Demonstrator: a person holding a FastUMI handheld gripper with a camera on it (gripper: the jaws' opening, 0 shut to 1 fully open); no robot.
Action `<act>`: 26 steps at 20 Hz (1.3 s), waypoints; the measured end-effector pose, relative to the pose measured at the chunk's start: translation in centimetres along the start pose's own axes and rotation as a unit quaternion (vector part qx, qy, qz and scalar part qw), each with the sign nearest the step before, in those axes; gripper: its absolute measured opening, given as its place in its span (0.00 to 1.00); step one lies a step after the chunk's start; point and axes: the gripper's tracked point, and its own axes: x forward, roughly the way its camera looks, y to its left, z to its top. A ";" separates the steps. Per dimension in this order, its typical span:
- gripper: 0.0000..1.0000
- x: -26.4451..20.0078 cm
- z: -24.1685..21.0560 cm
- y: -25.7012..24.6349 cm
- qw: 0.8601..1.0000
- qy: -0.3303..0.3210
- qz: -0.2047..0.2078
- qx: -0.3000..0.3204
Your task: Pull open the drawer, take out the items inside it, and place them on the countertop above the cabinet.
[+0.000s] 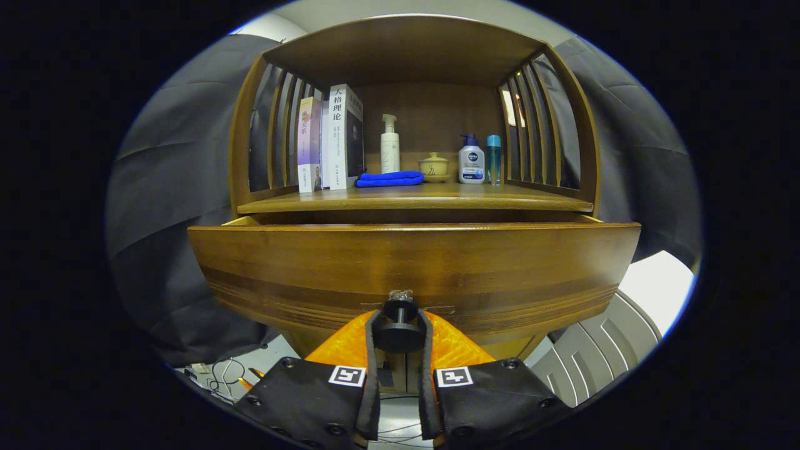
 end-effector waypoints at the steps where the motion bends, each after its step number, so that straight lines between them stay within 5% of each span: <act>1: 0.27 -0.5 -0.2 0.0 1.000 0.000 0.000 -0.001; 24: 0.27 -6.5 -2.8 1.1 0.999 -0.017 0.030 -0.041; 26: 0.41 -6.7 -2.6 1.1 0.998 -0.027 0.036 -0.047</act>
